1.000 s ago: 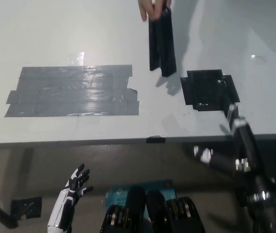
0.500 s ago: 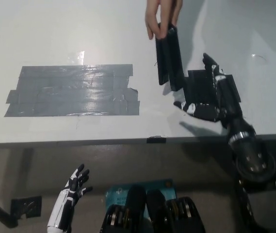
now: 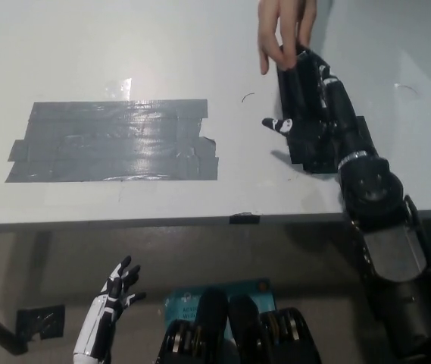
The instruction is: A person hands a stapler to the robot and the robot grabs it with its right hand and places it on the desk infront of it
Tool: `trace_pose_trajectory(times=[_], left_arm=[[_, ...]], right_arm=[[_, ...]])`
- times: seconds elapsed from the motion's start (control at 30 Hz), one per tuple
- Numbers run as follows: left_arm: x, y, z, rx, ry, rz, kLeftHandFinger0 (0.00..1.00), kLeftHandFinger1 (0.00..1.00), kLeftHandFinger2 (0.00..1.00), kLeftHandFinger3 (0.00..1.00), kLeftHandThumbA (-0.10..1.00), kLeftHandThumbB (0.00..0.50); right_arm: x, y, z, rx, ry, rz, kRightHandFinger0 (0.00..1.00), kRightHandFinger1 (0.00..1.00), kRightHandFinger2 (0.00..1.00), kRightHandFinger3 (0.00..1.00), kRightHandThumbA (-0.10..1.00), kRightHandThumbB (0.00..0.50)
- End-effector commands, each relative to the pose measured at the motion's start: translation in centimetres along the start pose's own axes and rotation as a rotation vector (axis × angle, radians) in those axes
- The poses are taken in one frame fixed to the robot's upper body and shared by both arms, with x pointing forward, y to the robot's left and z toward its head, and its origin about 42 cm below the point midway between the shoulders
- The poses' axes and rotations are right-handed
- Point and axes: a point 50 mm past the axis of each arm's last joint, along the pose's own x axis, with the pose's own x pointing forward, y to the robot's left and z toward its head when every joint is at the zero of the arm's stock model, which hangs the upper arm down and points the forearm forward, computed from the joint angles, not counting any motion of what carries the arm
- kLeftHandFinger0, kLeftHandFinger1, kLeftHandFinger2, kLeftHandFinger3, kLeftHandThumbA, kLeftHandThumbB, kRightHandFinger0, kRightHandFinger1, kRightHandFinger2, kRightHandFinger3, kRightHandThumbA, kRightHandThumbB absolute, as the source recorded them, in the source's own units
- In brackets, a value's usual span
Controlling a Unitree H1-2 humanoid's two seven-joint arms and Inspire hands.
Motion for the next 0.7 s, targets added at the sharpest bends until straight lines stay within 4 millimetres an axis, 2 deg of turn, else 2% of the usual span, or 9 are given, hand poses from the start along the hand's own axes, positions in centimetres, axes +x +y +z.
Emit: trace_pose_trajectory(times=[0.0,0.1,0.17,0.2,0.27,0.3,0.33,0.43,0.67], left_arm=[[0.6,0.5,1.1,0.000,-0.055,-0.002,0.86,0.98,0.95,1.00,1.00,0.366],[0.6,0.4,1.2,0.006,-0.047,0.003,0.85,0.97,0.94,1.00,1.00,0.394],[0.6,0.4,1.2,0.004,-0.049,0.006,0.85,0.96,0.94,1.00,1.00,0.410],[0.6,0.4,1.2,0.006,-0.049,0.006,0.85,0.95,0.93,1.00,1.00,0.412],[0.6,0.4,1.3,0.002,-0.052,0.004,0.84,0.94,0.92,1.00,1.00,0.398],[0.7,0.5,1.4,0.009,-0.054,0.004,0.83,0.94,0.92,1.00,1.00,0.400],[0.7,0.5,1.4,0.006,-0.054,0.002,0.84,0.93,0.91,1.00,1.00,0.394],[0.9,0.7,1.5,0.001,-0.058,0.000,0.84,0.93,0.90,1.00,0.99,0.383],[0.8,0.6,1.4,-0.002,-0.044,0.005,0.83,0.90,0.87,1.00,1.00,0.406]], right_arm=[[1.8,0.5,4.0,0.015,-0.074,-0.024,1.00,1.00,1.00,1.00,1.00,0.404],[2.1,0.7,3.8,0.027,-0.060,-0.019,1.00,1.00,1.00,1.00,1.00,0.351],[2.6,0.6,3.3,0.037,-0.005,-0.020,1.00,1.00,1.00,1.00,0.73,0.308],[2.8,0.6,3.0,0.046,0.069,-0.046,0.74,0.72,0.88,1.00,0.50,0.300],[2.9,0.3,2.4,0.042,0.099,-0.079,0.05,0.18,0.35,0.37,0.01,0.235],[3.0,0.1,2.0,0.056,0.100,-0.088,0.01,0.14,0.37,0.33,-0.08,0.230],[2.9,-0.1,1.7,0.068,0.109,-0.084,0.00,0.12,0.40,0.33,-0.10,0.224],[2.4,-0.7,0.9,0.048,0.108,-0.047,0.03,0.37,0.72,0.69,-0.10,0.184],[1.9,-1.1,1.3,0.042,0.104,-0.038,0.08,0.51,0.84,0.84,-0.10,0.172]])
